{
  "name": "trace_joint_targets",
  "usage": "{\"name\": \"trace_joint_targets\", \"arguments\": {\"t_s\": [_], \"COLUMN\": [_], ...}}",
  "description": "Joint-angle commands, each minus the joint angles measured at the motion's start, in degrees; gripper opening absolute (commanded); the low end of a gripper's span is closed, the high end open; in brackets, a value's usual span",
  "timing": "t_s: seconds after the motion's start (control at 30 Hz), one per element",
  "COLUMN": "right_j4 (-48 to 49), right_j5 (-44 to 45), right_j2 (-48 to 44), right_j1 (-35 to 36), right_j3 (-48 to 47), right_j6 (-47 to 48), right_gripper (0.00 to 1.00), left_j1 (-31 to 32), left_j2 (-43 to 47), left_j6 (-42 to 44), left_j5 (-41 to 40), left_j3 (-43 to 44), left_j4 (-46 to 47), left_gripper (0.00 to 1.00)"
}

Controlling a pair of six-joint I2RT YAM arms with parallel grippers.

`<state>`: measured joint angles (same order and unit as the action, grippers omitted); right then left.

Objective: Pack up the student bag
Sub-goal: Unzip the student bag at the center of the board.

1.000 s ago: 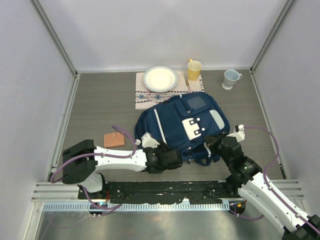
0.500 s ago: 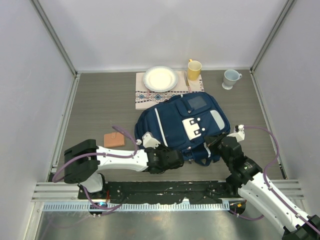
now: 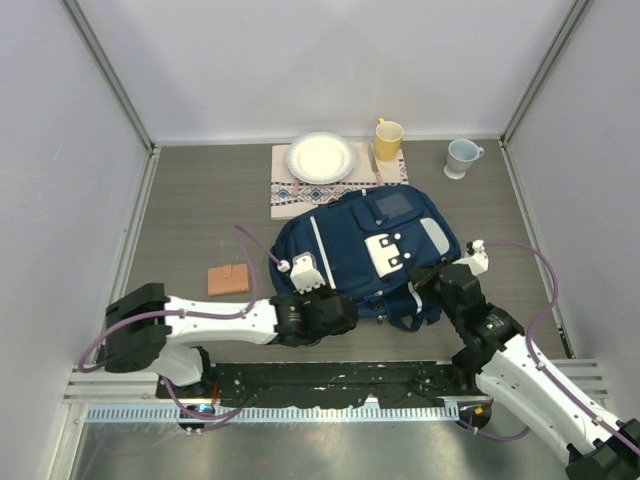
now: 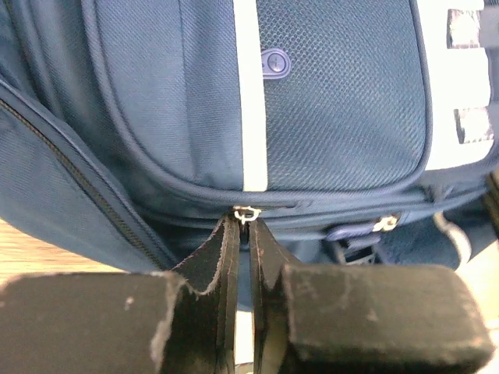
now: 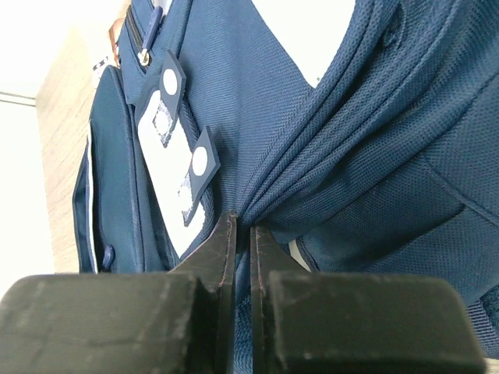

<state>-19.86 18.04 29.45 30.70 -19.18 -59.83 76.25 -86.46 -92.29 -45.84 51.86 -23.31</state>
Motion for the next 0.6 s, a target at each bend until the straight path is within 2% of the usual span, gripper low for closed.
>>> {"name": "trace_joint_targets", "arguments": {"t_s": [0.0,0.13,0.3,0.33,0.37,0.4,0.43,0.5,0.57], "right_j4": [-1.5,-1.4,-1.4,-1.4,-1.4,-1.6,-2.5,-4.1,-6.9], "right_j5": [7.1,8.6,7.4,5.9,4.5,1.7,0.6,-1.9,-5.5], "right_j2": [3.8,4.9,5.4,5.1,4.7,3.9,2.9,-0.4,-3.2], "right_j1": [-0.1,-0.2,-0.4,-0.4,-0.4,-0.3,-0.3,-0.3,-0.3], "right_j3": [-5.6,-7.3,-8.6,-8.9,-9.6,-9.9,-10.3,-11.5,-12.5], "right_j6": [7.5,9.0,10.0,10.3,11.0,11.3,11.3,10.9,10.4], "right_gripper": [0.01,0.01,0.02,0.07,0.16,0.38,0.46,0.57,0.62], "left_j1": [-1.5,-2.0,-2.2,-2.2,-2.2,-2.2,-2.2,-2.2,-2.2], "left_j2": [8.2,15.7,19.0,19.3,19.2,19.0,18.8,17.7,16.9], "left_j6": [23.4,29.6,35.7,36.8,38.3,38.5,38.8,39.9,40.4], "left_j5": [-0.1,3.8,4.0,4.4,4.5,4.8,5.1,5.9,7.1], "left_j3": [-6.1,-10.9,-12.7,-12.6,-12.3,-11.7,-11.4,-10.6,-9.7], "left_j4": [2.1,1.0,0.9,1.5,2.0,2.4,2.9,4.6,5.6], "left_gripper": [0.00,0.00,0.00,0.00,0.00,0.00,0.00,0.00,0.00]}}
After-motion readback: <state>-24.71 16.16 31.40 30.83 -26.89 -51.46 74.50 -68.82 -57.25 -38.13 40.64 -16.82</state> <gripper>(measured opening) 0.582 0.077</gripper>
